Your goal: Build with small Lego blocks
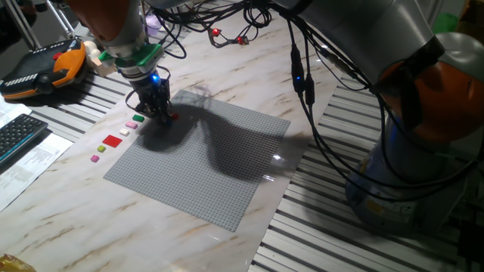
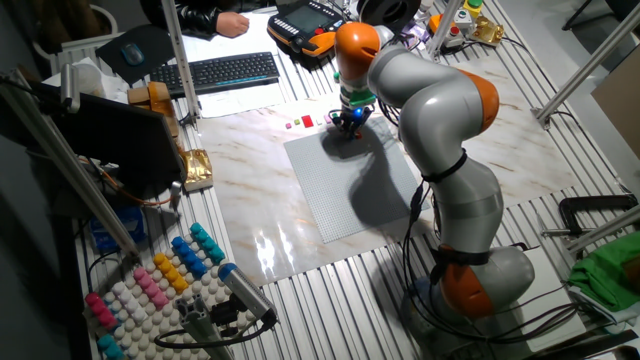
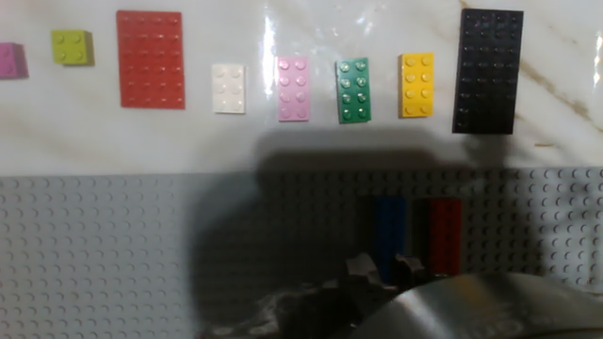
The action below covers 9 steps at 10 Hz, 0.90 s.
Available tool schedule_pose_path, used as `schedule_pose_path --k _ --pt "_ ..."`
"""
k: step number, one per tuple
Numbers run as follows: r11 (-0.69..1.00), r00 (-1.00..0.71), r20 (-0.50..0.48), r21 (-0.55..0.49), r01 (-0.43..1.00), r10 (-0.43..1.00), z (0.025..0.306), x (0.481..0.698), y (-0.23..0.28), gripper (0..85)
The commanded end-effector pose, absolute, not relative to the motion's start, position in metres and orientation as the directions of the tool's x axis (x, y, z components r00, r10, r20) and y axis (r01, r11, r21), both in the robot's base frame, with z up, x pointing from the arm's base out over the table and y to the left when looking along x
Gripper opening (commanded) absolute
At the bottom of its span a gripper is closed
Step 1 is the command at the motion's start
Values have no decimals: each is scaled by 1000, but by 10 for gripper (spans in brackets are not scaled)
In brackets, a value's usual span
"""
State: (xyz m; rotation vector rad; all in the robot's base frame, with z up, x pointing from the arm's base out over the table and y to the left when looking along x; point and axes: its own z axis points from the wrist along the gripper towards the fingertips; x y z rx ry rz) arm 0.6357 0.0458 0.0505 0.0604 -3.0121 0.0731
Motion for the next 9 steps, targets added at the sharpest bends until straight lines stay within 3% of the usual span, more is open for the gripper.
schedule_pose_path --k 1,2,3,9 --pt "998 -992 123 -47 -48 -42 49 636 45 100" --pt "997 -991 120 -43 -57 -51 47 637 42 27" --pt "997 -991 117 -37 -63 -58 44 638 40 7" --pt "997 -991 114 -33 -75 -71 43 650 39 7"
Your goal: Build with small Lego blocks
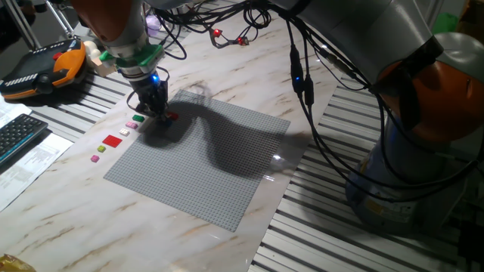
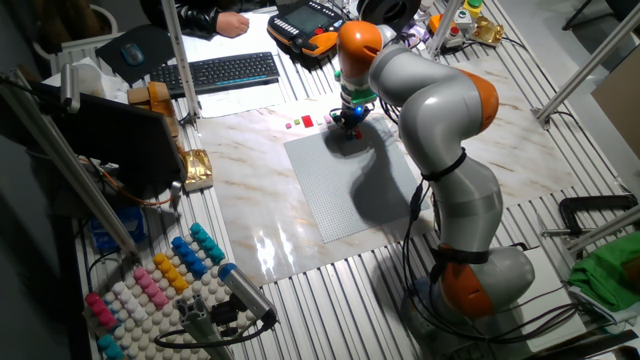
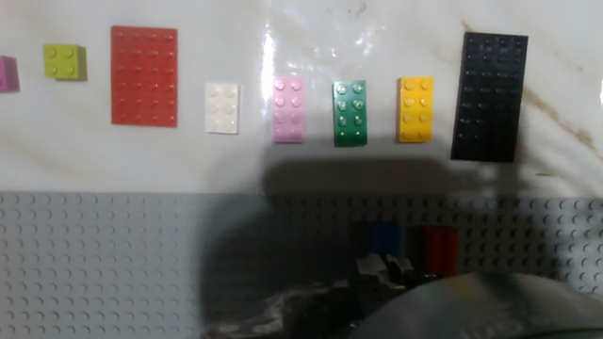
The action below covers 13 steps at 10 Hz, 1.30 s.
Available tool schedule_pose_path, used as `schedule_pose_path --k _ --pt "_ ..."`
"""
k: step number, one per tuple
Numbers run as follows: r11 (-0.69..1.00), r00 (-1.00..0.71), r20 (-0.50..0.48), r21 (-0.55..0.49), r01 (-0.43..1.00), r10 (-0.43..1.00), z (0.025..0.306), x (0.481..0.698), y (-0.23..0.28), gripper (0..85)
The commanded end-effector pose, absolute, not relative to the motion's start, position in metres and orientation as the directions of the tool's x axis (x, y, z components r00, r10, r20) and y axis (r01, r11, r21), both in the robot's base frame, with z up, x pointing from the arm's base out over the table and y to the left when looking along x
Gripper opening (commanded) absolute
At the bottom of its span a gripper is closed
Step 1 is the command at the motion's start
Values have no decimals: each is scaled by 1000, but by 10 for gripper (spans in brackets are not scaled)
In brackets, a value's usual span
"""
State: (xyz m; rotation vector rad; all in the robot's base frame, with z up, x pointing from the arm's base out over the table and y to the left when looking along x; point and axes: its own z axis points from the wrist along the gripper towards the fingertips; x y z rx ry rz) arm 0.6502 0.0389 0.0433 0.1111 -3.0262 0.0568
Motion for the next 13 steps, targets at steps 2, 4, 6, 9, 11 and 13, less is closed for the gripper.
schedule_pose_path --k 2,4,6,9,11,13 --pt "997 -991 111 -32 -75 -71 42 655 39 7" --pt "997 -991 108 -29 -78 -75 40 656 38 7" --pt "997 -991 109 -26 -78 -75 39 657 38 7" --pt "997 -991 110 -16 -81 -79 35 657 36 7" --pt "997 -991 107 -15 -77 -75 32 655 38 7" --pt "997 -992 104 -16 -72 -70 31 653 40 7"
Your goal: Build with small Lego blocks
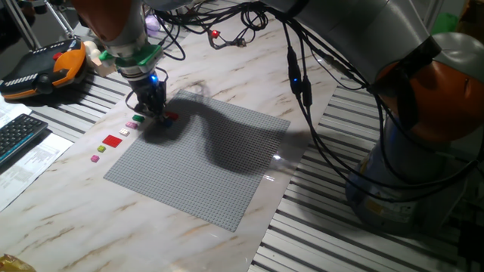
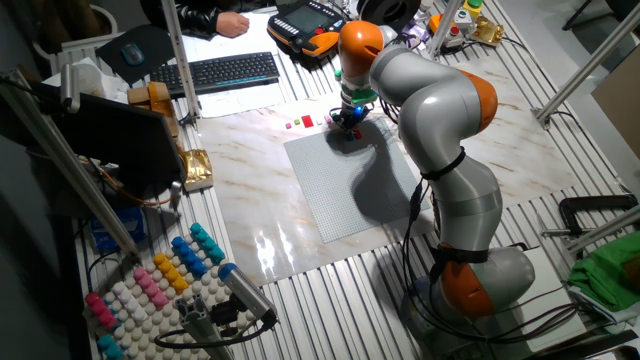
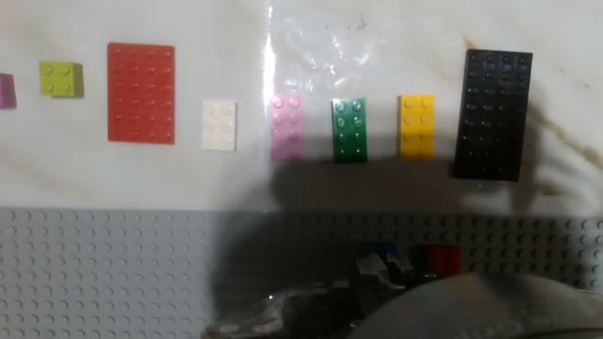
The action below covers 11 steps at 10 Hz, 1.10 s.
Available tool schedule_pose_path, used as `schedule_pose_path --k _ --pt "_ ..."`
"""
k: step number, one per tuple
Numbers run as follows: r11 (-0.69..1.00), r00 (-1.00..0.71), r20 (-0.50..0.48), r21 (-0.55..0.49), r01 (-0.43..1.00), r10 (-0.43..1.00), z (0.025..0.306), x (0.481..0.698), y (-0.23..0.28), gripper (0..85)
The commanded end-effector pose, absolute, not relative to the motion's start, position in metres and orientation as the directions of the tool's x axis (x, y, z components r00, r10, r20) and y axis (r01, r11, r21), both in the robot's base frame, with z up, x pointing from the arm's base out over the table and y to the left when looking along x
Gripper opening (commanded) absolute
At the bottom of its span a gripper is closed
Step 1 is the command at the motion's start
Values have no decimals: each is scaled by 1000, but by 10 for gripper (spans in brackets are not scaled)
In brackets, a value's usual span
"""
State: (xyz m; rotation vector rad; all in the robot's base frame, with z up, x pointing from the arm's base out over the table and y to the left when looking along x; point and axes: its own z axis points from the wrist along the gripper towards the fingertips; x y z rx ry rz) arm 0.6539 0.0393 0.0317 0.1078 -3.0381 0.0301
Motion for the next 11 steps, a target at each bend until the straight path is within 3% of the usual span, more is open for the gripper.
schedule_pose_path --k 1,5,11 --pt "997 -992 102 -16 -72 -70 31 653 40 7" --pt "998 -993 95 -11 -68 -66 27 649 40 7" --pt "997 -984 160 8 -78 -78 51 649 33 7"
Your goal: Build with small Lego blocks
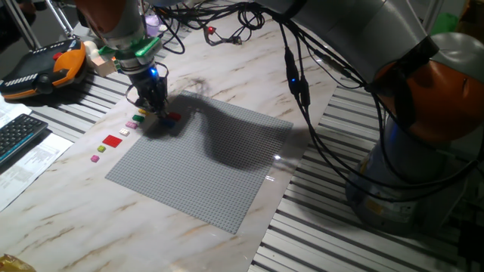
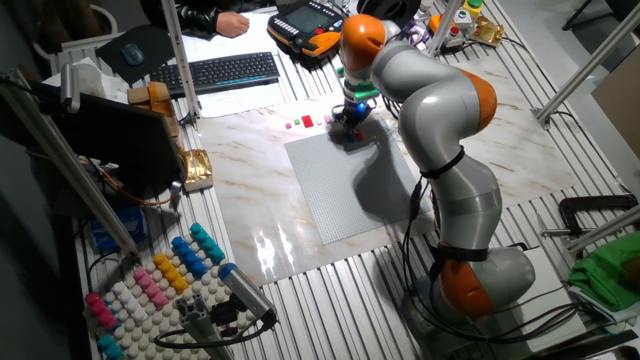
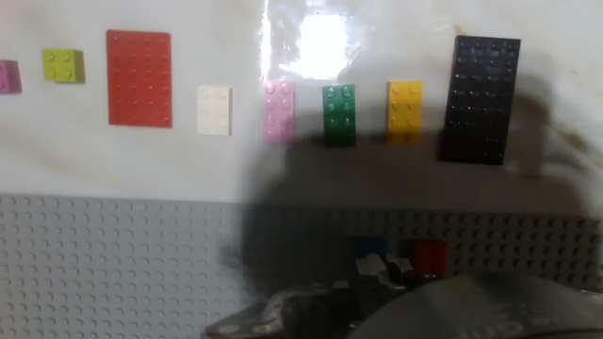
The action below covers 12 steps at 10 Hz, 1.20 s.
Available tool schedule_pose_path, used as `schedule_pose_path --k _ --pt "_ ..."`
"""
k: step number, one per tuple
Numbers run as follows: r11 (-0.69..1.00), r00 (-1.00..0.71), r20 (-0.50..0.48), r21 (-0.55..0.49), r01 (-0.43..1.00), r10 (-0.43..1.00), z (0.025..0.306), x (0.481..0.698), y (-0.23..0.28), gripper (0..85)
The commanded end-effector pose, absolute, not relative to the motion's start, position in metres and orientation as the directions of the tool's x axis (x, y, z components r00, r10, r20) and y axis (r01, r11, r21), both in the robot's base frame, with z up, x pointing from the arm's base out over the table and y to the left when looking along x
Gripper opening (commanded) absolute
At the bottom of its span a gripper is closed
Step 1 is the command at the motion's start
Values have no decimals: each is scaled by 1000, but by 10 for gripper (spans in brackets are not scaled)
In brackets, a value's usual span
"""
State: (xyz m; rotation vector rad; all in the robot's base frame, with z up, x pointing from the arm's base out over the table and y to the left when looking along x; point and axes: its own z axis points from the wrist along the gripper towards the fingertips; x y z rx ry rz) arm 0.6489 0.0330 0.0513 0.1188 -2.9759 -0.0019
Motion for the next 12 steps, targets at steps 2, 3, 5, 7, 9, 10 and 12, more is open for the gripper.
schedule_pose_path --k 2,3,5,7,9,10,12 --pt "996 -981 174 8 -90 -90 52 646 33 7" --pt "996 -981 171 3 -90 -89 51 644 34 7" --pt "996 -983 164 0 -88 -87 49 643 35 7" --pt "996 -985 147 -7 -88 -86 45 642 34 7" --pt "996 -987 134 -10 -86 -83 38 638 34 7" --pt "996 -988 129 -9 -84 -82 36 636 33 7" --pt "996 -989 124 -5 -86 -84 34 636 32 7"
